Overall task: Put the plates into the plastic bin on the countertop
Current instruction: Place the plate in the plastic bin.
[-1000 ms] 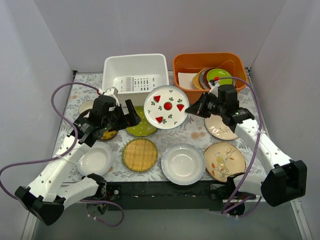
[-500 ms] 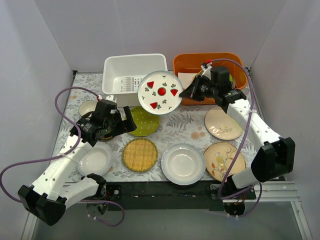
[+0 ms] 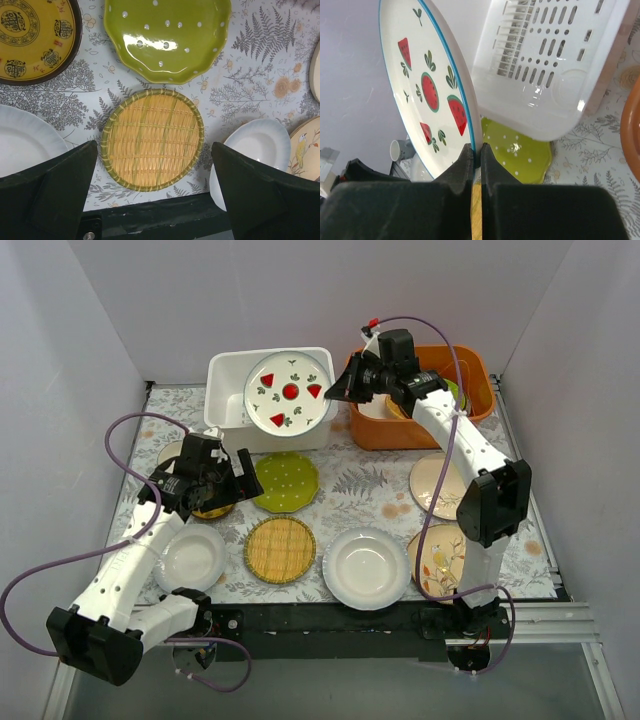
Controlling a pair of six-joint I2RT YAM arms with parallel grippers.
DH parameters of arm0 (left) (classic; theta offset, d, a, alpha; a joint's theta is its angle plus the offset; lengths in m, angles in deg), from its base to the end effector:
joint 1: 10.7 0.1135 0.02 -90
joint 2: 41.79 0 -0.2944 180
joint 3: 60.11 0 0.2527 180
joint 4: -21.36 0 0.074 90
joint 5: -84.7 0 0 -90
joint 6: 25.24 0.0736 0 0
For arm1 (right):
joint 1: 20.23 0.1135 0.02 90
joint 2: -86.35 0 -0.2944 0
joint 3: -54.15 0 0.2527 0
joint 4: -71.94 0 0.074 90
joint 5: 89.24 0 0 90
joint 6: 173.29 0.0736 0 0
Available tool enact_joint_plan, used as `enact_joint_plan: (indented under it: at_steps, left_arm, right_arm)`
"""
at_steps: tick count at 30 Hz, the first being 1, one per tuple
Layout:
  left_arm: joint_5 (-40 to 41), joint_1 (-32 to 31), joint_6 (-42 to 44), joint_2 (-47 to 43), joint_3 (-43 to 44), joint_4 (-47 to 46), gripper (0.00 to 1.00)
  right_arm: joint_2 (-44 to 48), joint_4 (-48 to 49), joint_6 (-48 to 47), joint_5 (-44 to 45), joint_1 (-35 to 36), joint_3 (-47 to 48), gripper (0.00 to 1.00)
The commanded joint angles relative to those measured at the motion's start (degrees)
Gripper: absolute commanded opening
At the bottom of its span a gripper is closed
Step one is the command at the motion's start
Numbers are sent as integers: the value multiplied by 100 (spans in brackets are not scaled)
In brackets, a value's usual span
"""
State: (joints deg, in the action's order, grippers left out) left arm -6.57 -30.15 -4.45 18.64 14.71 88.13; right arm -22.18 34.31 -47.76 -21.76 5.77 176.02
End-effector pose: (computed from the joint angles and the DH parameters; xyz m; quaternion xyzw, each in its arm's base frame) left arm 0.1971 -0.0713 0.3155 -0.3950 0.8602 -0.2328 0.2233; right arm 0.4270 0.2396 0.3925 -0.0371 0.8298 0.4131 0.3733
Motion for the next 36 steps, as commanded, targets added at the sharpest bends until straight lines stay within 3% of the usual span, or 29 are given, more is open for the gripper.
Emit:
enact_joint_plan:
  at_steps: [1, 10, 22, 36]
  left_arm:
    - [-197, 37, 118, -153, -219, -39, 98]
    - [-136, 37, 215, -154, -342, -39, 98]
    - [-39, 37, 241, -127, -281, 5, 98]
    - [-145, 28, 338, -206, -421, -83, 98]
  right_arm:
    - [-360, 500, 296, -340, -16, 1033, 1]
    - [-1073, 799, 788, -384, -25, 1710, 1]
    - [-1697, 1466, 1281, -191, 90, 1939, 1]
    - [-2049, 1916, 1738, 731, 318, 2027, 1]
